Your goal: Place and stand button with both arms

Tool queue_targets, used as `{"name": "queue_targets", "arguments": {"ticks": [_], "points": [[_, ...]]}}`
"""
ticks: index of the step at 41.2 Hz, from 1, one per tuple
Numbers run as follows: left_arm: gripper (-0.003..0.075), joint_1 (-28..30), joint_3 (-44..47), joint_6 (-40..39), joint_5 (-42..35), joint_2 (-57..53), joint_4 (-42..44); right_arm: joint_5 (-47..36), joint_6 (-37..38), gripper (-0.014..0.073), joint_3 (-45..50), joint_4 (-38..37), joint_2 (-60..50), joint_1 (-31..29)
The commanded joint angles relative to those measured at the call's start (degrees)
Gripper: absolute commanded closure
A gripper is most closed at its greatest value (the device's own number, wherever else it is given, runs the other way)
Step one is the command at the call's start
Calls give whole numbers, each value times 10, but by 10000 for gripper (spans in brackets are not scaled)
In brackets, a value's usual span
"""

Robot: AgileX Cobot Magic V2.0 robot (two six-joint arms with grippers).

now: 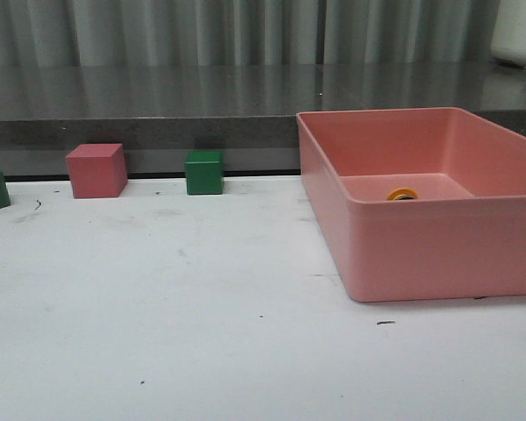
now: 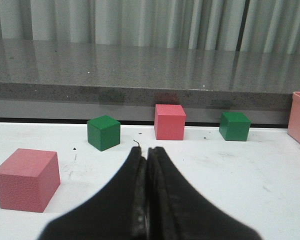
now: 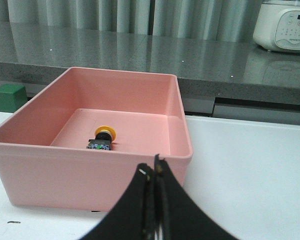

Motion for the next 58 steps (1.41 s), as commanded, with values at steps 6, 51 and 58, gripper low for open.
{"name": "queue_targets", "arguments": {"ticks": [6,51,58], "points": [[740,-3,10,-5,-47,-12,-6,-50,-2,662,-2,-1,-11,-4],[740,-3,-199,-5,32,24,-29,50,-2,662,-206,-1,27,-4],[740,-3,-325,-5,170,109,-29,149,-2,662,-331,-1,123,-4]]}}
